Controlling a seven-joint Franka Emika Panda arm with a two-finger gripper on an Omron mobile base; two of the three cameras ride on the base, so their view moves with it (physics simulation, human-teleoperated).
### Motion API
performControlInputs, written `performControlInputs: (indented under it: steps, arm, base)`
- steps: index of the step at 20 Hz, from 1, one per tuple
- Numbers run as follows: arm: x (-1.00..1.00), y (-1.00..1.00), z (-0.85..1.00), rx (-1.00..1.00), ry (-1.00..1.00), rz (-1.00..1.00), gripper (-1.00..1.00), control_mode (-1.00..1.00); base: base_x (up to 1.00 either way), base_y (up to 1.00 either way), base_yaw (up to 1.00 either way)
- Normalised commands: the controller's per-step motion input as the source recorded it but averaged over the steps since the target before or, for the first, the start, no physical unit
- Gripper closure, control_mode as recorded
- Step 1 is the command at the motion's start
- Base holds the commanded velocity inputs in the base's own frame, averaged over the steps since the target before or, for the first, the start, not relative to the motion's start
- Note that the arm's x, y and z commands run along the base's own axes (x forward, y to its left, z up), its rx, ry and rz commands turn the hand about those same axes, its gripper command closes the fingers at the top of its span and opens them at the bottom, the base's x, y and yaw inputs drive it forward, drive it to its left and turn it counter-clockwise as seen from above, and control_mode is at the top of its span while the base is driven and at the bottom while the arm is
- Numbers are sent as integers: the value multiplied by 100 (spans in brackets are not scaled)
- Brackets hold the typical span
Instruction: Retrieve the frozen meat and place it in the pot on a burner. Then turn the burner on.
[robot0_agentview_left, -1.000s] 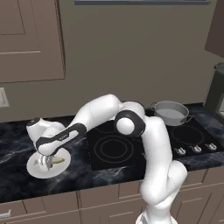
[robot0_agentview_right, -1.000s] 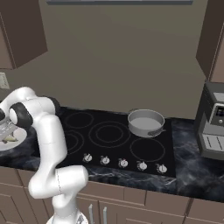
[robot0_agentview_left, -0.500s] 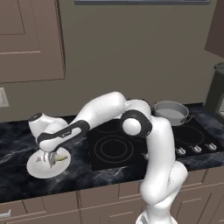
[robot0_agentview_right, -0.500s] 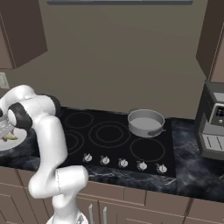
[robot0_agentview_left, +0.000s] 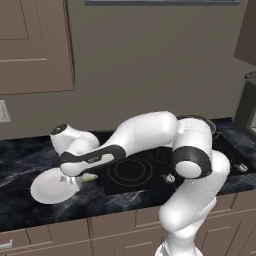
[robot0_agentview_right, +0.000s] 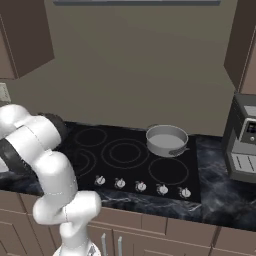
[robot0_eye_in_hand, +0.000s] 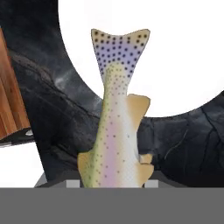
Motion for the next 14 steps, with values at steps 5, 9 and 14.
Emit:
performControlInputs:
  steps: [5,9,14]
  arm:
    - [-28,-100,59,10,-7,-13,100,-100]
    - [-11,-100,82,15,-3,-15,100,-100]
    - [-1,-100,62,4,0,-21,100,-100]
  base:
    - [0,0,0]
    - [0,0,0]
    - [0,0,0]
